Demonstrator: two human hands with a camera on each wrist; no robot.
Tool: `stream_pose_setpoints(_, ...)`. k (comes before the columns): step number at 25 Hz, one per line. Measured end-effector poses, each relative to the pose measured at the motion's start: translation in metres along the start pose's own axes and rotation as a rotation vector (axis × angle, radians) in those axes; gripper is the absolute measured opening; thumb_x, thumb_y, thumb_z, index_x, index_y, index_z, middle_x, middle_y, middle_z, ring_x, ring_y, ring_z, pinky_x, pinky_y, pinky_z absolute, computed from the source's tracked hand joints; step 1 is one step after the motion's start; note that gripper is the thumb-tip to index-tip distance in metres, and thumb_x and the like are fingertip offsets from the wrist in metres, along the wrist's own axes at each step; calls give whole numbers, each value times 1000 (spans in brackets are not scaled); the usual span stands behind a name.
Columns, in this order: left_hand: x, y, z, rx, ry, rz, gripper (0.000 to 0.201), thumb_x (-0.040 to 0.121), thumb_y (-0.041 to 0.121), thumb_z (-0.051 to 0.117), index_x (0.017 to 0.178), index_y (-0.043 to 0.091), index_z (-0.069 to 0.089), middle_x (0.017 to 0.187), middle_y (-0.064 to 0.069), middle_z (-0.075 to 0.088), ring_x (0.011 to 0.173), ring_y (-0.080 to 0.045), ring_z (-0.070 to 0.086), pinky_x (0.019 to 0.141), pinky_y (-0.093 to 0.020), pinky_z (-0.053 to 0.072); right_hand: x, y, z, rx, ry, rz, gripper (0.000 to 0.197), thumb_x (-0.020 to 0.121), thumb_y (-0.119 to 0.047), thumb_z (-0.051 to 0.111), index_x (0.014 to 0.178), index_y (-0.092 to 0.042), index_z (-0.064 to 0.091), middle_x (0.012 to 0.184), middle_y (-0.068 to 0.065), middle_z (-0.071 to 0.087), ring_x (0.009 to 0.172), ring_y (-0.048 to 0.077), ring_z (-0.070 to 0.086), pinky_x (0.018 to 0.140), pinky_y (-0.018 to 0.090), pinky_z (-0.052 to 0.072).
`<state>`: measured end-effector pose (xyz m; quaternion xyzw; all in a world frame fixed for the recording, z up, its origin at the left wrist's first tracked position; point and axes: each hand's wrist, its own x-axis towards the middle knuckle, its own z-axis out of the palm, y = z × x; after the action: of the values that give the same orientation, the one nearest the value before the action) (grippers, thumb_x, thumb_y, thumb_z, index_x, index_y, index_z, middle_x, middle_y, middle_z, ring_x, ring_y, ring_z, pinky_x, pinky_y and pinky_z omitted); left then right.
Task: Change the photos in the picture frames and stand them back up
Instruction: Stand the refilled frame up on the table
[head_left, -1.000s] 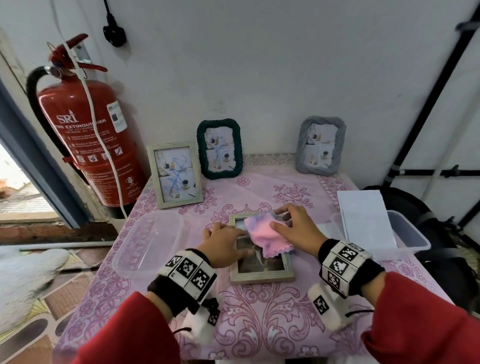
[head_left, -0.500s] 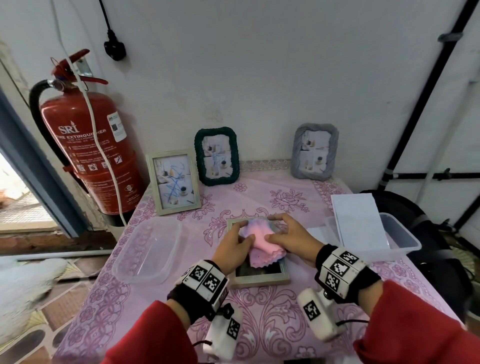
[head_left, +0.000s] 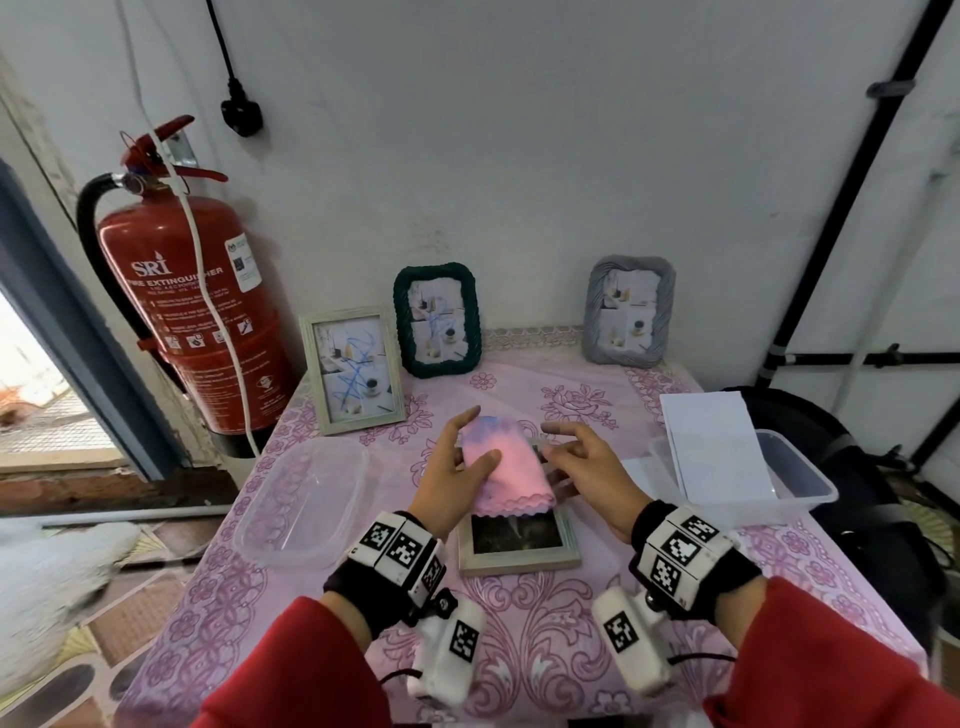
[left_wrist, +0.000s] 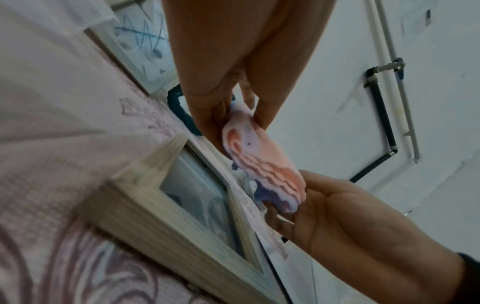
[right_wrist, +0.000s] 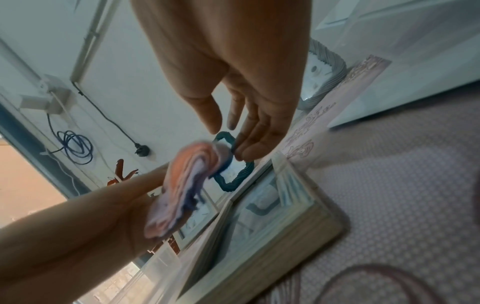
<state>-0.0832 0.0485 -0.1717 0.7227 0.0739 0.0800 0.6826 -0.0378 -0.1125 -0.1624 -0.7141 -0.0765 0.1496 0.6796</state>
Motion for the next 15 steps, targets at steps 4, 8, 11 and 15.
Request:
stream_pose_setpoints(4, -3, 6, -21, 53, 0, 53, 51, 89, 7, 58, 133, 23, 40, 127, -19, 53, 111, -35, 56, 79, -35, 54, 5, 11, -3, -198, 60, -13, 23, 93, -5, 49, 115, -5, 56, 91, 9, 56, 71, 17, 54, 63, 30, 48)
stream_pose_setpoints(8, -8, 18, -57, 118, 25, 88, 55, 87, 6, 59, 134, 26, 39, 130, -14, 49, 103, -29, 58, 64, -22, 55, 4, 29, -9, -628, 31, 12, 49, 80, -13, 67, 125, -9, 49, 119, 15, 46, 109, 29, 50, 100, 39, 43)
stream_pose_setpoints(11, -13, 33, -94, 211, 45, 111, 55, 89, 1, 54, 134, 29, 38, 133, -8, 44, 92, -19, 59, 63, -22, 57, 2, 34, -13, -815, -45, 5, 64, 80, -22, 69, 136, -13, 39, 126, 15, 43, 119, 29, 44, 107, 37, 34)
stream_pose_setpoints(15, -16, 48, -145, 494, -20, 121, 58, 90, 1, 51, 137, 31, 36, 137, 2, 35, 95, -12, 56, 72, -24, 57, 2, 34, -19, -824, -114, 4, 68, 84, -28, 67, 142, -15, 33, 131, 13, 39, 125, 28, 41, 111, 38, 29)
